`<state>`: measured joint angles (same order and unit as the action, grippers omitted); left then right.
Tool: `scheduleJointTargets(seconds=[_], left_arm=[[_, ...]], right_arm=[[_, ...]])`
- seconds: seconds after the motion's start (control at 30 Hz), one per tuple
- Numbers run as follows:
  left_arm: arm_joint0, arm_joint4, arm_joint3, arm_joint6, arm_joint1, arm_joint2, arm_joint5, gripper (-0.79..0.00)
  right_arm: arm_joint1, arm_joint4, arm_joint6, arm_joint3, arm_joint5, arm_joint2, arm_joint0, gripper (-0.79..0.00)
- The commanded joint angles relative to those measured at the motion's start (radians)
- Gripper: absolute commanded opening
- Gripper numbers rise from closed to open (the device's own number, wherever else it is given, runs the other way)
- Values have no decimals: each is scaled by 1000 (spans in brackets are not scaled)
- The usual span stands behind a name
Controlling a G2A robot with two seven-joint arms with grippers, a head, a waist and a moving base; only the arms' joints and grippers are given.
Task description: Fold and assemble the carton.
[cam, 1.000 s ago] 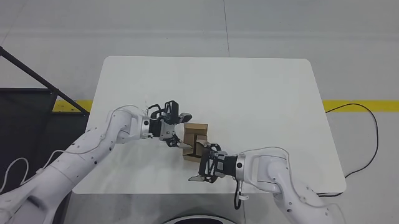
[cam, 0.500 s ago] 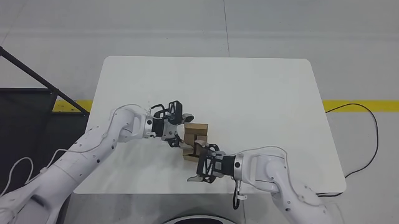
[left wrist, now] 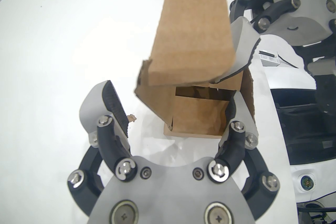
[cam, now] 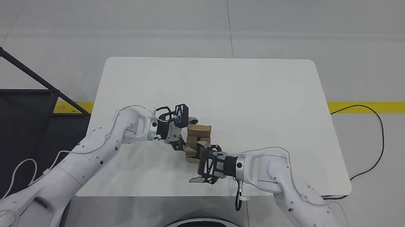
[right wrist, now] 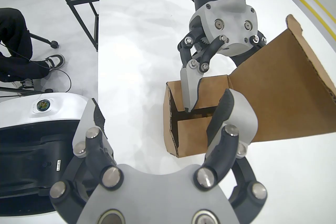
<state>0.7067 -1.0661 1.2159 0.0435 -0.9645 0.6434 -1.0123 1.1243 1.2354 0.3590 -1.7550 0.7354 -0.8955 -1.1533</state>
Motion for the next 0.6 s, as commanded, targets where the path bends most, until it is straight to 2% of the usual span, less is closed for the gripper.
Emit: scheduleJointTargets(seconds=[0.0, 0.57], left_arm=[[0, 2, 1, -5, -1, 1, 0, 0], [0, 16, 1, -38, -4, -3, 0, 0]], right_arm=[[1, -2, 5, 3, -2, 2, 2, 0], [5, -26, 29, 22, -2, 14, 18, 0]])
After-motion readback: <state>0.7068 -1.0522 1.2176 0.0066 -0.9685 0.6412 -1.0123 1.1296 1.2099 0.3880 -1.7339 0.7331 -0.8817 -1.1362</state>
